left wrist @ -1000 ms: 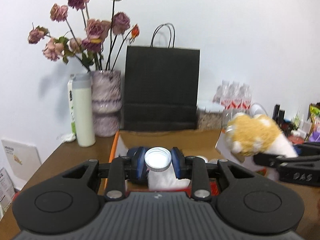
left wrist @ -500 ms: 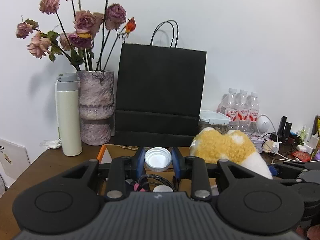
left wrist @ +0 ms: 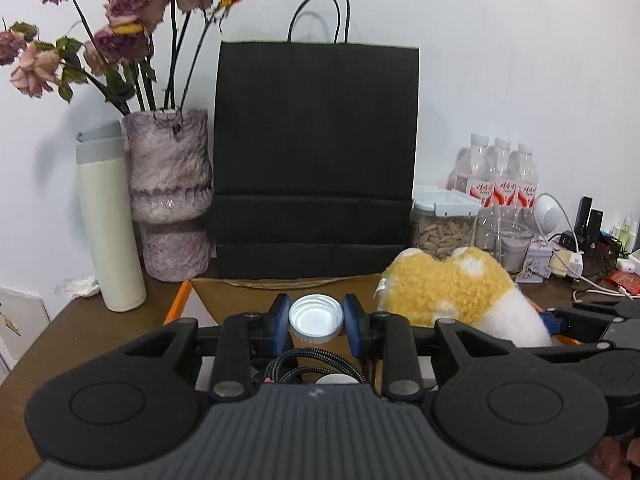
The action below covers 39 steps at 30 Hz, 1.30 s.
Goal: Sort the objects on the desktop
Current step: 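Carry the plush toy and white cap over the cardboard box, then open both tools to drop the plush toy and cap into the box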
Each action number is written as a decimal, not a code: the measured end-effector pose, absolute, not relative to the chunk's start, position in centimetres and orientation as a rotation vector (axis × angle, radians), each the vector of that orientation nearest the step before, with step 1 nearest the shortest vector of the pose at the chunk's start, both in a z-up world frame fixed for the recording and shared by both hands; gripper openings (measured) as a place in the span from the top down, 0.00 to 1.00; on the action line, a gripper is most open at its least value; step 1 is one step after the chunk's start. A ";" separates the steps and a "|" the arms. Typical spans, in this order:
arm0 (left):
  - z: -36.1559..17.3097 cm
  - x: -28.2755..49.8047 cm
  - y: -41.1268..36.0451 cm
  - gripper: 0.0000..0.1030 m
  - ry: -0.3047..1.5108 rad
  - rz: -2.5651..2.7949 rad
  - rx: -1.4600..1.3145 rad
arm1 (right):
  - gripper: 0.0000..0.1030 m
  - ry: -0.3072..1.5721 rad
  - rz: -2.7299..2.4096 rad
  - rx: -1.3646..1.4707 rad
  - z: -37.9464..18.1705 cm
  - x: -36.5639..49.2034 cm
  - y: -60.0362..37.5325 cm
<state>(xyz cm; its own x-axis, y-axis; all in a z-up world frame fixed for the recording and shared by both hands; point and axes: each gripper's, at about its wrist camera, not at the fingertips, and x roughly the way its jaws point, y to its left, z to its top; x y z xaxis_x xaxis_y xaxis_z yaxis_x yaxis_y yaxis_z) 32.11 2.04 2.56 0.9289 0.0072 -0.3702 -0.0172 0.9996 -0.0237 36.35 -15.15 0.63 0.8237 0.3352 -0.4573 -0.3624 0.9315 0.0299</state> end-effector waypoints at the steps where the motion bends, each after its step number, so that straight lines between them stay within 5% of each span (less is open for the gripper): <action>1: 2.4 32.3 2.1 0.72 0.386 0.013 -0.027 | 0.52 0.478 0.369 -0.061 0.5 36.6 -15.2; 26: 0.6 33.0 2.1 0.71 0.455 0.020 -0.017 | 0.51 0.550 0.364 -0.099 -1.3 36.8 -14.6; 29: 0.6 32.8 2.2 0.65 0.448 0.033 -0.025 | 0.48 0.557 0.369 -0.094 -1.2 36.7 -14.6; 35: 1.0 32.2 2.3 0.46 0.424 0.039 -0.033 | 0.24 0.526 0.362 -0.089 -0.4 36.2 -14.8; 39: 1.3 31.7 2.3 0.14 0.402 0.060 -0.036 | 0.13 0.515 0.356 -0.095 -0.1 36.1 -14.7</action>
<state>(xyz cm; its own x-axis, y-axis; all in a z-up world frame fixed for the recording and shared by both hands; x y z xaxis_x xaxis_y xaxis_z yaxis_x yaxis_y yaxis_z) 31.72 2.28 1.32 0.9187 0.0515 -0.3917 -0.0659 0.9976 -0.0233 36.05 -14.75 -0.07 0.8102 0.3090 -0.4980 -0.3565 0.9343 -0.0003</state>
